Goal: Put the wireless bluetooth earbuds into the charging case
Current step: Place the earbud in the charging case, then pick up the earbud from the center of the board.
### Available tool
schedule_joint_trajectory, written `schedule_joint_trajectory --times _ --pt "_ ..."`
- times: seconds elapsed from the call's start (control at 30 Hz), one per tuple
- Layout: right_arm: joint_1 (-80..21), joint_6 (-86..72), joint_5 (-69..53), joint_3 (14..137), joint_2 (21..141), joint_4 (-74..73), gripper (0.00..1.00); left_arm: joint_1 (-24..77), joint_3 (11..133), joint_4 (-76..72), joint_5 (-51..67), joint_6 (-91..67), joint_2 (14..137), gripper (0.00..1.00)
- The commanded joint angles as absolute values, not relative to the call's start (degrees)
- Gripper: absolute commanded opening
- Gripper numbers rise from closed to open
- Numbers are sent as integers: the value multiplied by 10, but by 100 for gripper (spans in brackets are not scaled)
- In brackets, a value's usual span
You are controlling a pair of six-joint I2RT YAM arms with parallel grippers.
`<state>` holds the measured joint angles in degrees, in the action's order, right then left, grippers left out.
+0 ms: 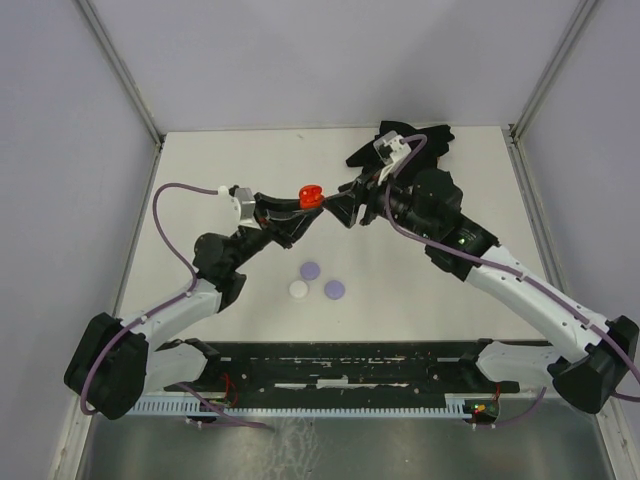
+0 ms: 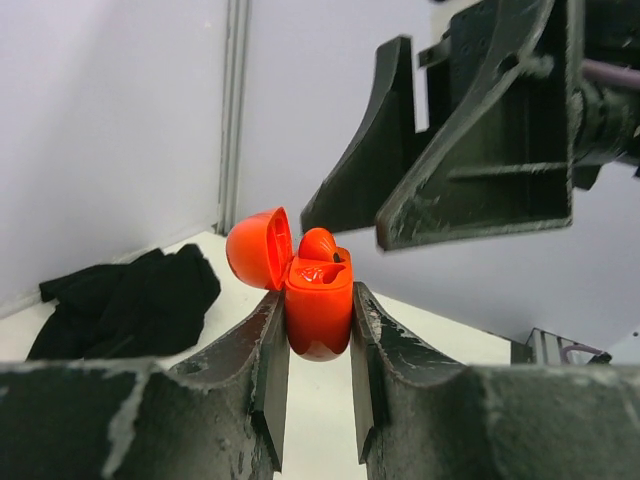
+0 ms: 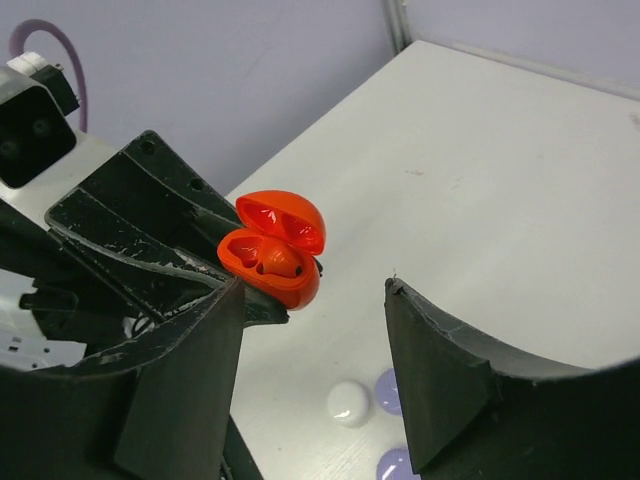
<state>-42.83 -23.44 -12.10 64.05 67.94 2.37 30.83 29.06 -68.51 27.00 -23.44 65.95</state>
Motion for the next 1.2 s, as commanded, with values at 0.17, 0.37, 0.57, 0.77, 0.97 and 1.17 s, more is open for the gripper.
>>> schedule_joint_trajectory --times 0.17,0.37,0.57,0.77,0.97,1.17 --pt "-342 -196 -78 755 714 -159 74 290 293 -494 218 -123 612 3" --pt "-293 -174 -22 816 793 -290 77 289 291 -423 201 -63 581 3" --pt "-233 -192 -11 845 882 -350 77 288 305 -397 201 -33 582 3" --pt "-168 -210 17 863 974 -384 75 288 310 -376 199 -14 579 3" --pt "-128 -231 77 892 1064 -404 69 289 310 -376 203 -12 584 3" --pt "-106 -259 117 941 1150 -419 61 289 310 -376 205 -10 588 3"
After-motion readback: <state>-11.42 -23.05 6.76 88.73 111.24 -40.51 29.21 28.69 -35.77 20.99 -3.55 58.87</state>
